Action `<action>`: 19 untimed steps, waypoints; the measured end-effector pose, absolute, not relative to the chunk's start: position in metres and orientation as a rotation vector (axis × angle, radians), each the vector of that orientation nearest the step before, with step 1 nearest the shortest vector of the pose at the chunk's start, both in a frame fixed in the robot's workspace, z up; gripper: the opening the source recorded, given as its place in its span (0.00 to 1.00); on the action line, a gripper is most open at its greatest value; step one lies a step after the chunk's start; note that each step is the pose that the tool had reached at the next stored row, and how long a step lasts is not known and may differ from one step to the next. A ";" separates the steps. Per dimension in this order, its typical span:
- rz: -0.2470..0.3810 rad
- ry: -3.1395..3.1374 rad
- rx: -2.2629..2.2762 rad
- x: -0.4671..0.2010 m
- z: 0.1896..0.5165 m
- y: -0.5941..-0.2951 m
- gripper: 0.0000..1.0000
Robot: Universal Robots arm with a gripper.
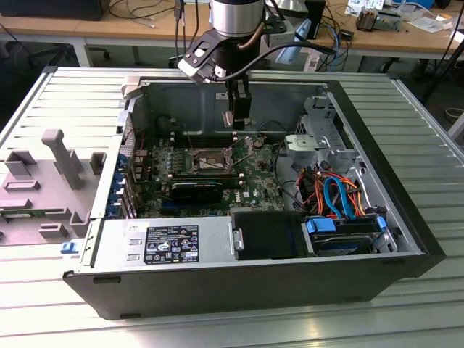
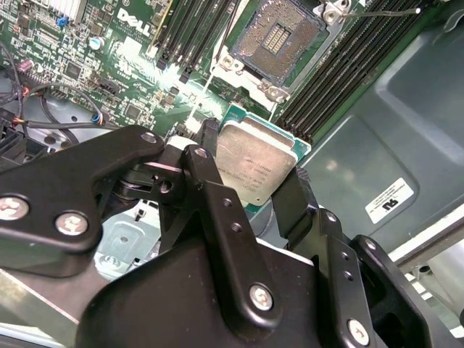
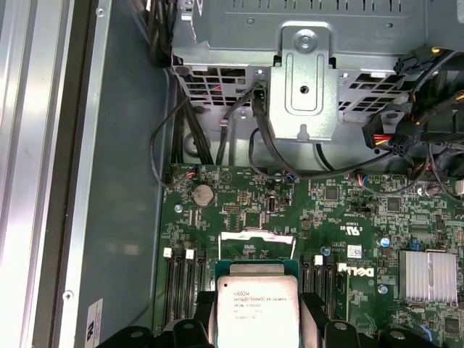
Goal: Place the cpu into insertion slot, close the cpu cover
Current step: 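Close the cpu cover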
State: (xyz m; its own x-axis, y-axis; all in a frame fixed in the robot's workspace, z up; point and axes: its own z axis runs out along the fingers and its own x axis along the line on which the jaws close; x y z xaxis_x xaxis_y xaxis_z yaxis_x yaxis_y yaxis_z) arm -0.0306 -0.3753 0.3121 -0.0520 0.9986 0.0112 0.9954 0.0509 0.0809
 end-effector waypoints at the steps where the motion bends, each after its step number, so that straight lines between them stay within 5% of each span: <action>1: 0.103 2.242 2.130 -0.031 0.312 -0.375 0.55; 19: 0.102 2.233 2.139 -0.030 0.311 -0.375 0.55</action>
State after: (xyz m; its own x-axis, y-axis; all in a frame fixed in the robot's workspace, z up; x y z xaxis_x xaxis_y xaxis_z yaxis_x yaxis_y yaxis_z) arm -0.0303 -0.3753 0.3111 -0.0432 0.9990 0.0112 0.9958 0.0422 0.0809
